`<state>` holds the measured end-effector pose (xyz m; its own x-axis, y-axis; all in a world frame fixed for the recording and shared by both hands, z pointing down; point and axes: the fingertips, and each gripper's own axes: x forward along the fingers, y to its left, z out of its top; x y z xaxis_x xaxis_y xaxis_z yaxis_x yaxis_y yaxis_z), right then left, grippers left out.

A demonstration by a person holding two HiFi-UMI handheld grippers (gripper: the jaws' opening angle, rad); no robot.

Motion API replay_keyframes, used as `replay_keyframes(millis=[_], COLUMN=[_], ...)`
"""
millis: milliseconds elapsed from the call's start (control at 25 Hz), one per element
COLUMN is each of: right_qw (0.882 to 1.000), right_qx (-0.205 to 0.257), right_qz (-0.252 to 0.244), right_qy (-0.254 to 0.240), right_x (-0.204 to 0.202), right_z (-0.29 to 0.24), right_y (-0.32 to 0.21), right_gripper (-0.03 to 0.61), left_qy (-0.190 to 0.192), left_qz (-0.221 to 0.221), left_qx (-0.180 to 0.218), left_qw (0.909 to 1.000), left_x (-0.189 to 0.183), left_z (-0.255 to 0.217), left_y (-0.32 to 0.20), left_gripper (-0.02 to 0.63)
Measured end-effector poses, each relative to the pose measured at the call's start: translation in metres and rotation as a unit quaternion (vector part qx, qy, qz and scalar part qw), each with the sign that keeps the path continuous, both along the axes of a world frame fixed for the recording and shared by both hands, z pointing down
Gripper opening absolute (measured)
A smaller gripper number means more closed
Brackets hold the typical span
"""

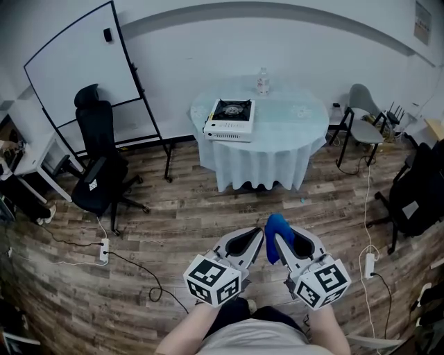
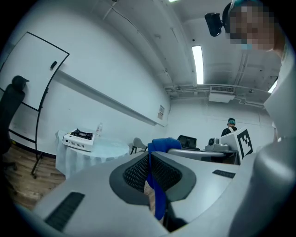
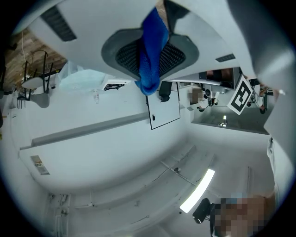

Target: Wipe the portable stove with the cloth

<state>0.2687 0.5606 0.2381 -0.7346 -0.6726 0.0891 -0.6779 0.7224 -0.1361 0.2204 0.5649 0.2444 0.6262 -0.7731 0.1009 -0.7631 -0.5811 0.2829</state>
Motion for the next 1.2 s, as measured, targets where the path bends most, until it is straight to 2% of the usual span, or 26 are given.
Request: replay_keyframes(millis=[280, 600, 840, 1200], right_qw=[1.0, 1.0, 0.999, 1.0], right_qx=[-0.011, -0.021, -0.037, -0.03], right_qz=[-0.013, -0.013, -0.011, 0.003], right_qy=[-0.01, -0.009, -0.003, -0.002], right_x=[0.003, 0.0, -0.019, -0.057], right_z=[0.007, 0.017, 0.026, 0.014], right_y=[-0.018, -0.064, -0.12, -0.227], right_gripper=[0.1, 0.099, 0.098, 0.099], left_qy=[-0.009, -0.008, -0.006, -0.007], left_qz=[-0.017, -0.034, -0.03, -0.011], left_qx=[-0.015, -0.025, -0.036, -0.031], left_qw=[0.9997, 0.9991, 0.9989, 0.9994], left_x=[-0.004, -0.017, -0.032, -0.064], left_z=[0.009, 0.023, 0.03, 0.022], left_y=[-0.021, -0.065, -0.122, -0.232], left_gripper=[0.028, 0.028, 0.028, 0.028])
